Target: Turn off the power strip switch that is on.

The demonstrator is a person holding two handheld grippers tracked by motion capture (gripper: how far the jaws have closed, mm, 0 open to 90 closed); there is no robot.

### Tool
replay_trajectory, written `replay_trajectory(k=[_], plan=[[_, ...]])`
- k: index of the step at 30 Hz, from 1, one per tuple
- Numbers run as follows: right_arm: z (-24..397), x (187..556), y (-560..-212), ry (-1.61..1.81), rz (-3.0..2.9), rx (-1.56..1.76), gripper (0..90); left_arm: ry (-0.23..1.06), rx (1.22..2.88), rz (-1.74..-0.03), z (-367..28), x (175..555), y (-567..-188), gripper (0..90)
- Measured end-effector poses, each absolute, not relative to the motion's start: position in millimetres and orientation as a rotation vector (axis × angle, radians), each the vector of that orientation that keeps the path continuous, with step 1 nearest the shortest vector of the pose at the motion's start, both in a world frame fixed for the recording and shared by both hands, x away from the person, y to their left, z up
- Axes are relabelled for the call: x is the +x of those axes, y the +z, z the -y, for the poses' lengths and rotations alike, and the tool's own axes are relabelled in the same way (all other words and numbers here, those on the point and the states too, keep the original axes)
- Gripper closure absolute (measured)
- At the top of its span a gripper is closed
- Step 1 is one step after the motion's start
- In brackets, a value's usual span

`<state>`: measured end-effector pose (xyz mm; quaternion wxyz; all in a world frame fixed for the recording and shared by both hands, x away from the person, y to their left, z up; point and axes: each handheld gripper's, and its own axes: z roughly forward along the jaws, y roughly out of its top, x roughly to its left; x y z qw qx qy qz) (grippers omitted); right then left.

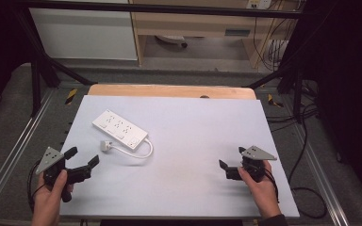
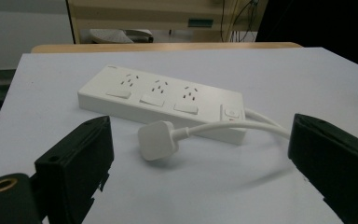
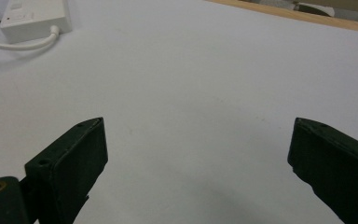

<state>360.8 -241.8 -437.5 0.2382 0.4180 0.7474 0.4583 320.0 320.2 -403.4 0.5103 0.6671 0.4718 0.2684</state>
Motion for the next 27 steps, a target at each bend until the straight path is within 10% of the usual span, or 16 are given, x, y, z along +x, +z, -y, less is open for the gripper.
replay_trajectory(k=[27], plan=[[239.8, 358.4, -434.5, 1.271, -2.048, 1.117, 4.6, 0.590, 1.622, -1.103, -305.6, 327.7, -396.0, 6.2]])
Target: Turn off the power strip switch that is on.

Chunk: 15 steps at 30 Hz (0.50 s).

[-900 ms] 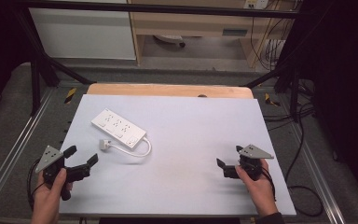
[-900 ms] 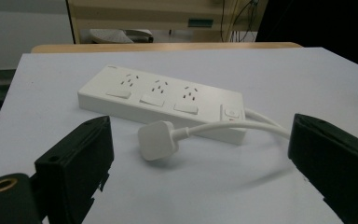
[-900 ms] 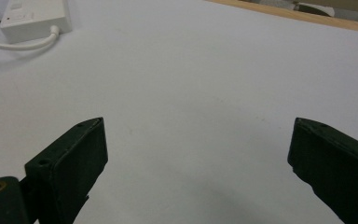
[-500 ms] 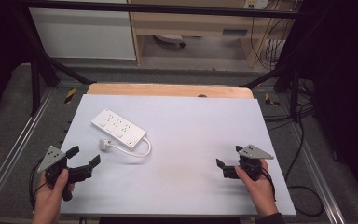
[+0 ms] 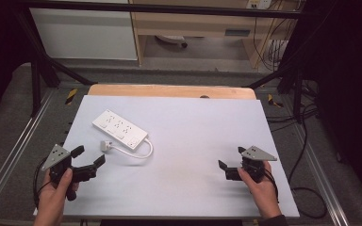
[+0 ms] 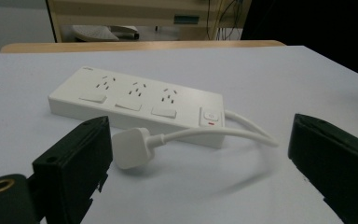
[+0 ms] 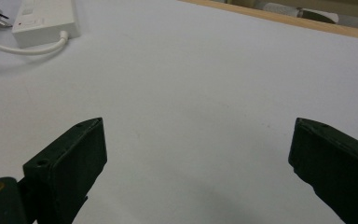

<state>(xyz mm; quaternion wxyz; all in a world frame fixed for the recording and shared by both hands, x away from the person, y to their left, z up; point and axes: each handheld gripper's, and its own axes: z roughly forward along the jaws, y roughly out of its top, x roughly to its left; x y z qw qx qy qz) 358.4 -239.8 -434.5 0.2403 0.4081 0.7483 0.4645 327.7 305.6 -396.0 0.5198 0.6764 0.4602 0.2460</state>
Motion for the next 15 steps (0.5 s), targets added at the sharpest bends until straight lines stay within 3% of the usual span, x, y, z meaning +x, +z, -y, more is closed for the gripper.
replay_trajectory(k=[15], plan=[[238.3, 359.0, -435.2, 1.278, -2.059, 1.115, 4.2, 0.611, 1.567, -1.114, -308.5, 361.7, -367.7, 5.9]])
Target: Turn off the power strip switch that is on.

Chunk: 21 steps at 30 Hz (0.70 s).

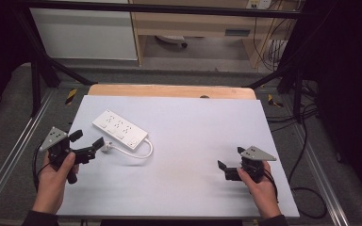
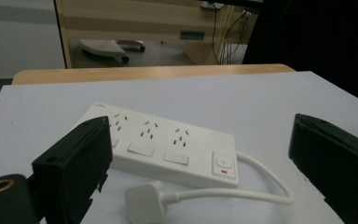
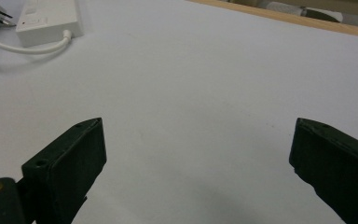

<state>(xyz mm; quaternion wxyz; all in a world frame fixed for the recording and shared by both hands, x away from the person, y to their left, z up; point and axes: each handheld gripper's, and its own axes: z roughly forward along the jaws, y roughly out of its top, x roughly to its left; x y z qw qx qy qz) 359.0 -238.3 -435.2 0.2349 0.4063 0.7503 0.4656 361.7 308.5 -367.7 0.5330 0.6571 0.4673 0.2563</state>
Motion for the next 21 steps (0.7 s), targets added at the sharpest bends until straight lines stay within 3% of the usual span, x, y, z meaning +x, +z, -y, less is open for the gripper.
replay_trajectory(k=[21], plan=[[236.9, 357.7, -434.1, 1.278, -2.064, 1.101, 4.1, 0.621, 1.647, -1.080, -288.6, 398.1, -353.9, 5.5]])
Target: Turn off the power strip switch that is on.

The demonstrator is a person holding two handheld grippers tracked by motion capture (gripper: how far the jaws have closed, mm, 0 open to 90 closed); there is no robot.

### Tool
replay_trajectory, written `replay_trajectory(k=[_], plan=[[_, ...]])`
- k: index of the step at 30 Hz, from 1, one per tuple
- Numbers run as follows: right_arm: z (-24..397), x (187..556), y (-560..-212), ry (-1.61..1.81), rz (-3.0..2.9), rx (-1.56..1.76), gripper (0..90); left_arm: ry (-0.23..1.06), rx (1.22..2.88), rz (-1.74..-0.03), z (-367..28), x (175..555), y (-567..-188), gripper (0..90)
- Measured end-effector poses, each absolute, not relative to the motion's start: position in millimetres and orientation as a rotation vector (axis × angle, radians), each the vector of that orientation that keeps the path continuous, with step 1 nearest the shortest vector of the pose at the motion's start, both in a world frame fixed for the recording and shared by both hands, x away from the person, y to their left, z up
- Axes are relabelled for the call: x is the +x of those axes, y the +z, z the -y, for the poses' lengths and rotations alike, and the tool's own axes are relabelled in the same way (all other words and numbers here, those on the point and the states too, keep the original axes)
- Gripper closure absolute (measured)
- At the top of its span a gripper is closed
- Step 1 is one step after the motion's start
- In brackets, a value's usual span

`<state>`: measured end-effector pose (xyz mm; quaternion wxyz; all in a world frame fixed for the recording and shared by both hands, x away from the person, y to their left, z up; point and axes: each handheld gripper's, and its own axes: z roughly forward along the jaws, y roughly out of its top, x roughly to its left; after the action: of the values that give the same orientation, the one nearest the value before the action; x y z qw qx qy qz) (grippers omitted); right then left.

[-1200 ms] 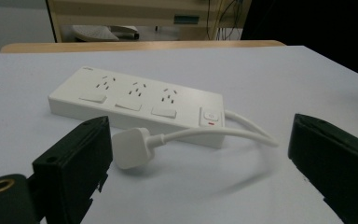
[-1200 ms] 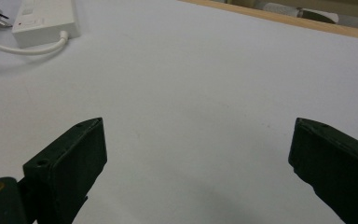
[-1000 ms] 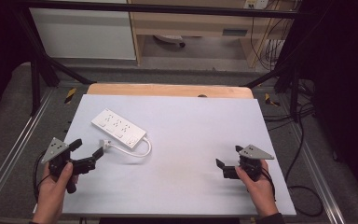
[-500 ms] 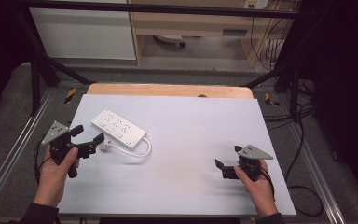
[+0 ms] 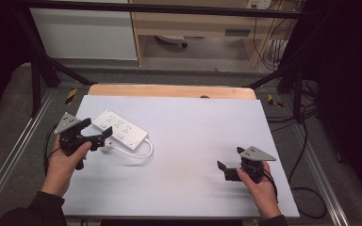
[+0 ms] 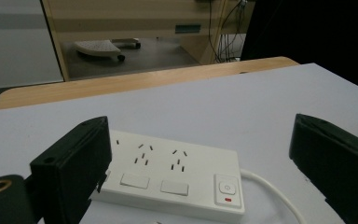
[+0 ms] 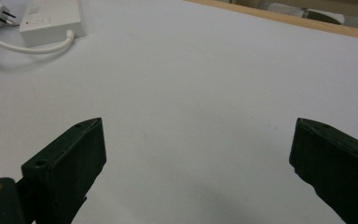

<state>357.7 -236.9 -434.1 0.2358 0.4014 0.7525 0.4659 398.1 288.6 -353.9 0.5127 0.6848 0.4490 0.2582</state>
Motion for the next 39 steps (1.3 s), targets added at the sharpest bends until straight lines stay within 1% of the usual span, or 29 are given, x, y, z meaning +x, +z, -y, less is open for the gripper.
replay_trajectory(k=[22, 33, 39], plan=[[235.8, 357.8, -434.6, 1.274, -2.072, 1.100, 3.8, 0.660, 1.625, -1.136, -298.2, 428.0, -358.6, 5.7], [236.2, 359.0, -435.7, 1.267, -2.073, 1.103, 3.8, 0.699, 1.613, -1.134, -300.9, 444.8, -367.3, 6.1], [236.3, 358.1, -435.2, 1.271, -2.072, 1.107, 3.8, 0.706, 1.610, -1.163, -303.9, 451.3, -372.4, 6.6]])
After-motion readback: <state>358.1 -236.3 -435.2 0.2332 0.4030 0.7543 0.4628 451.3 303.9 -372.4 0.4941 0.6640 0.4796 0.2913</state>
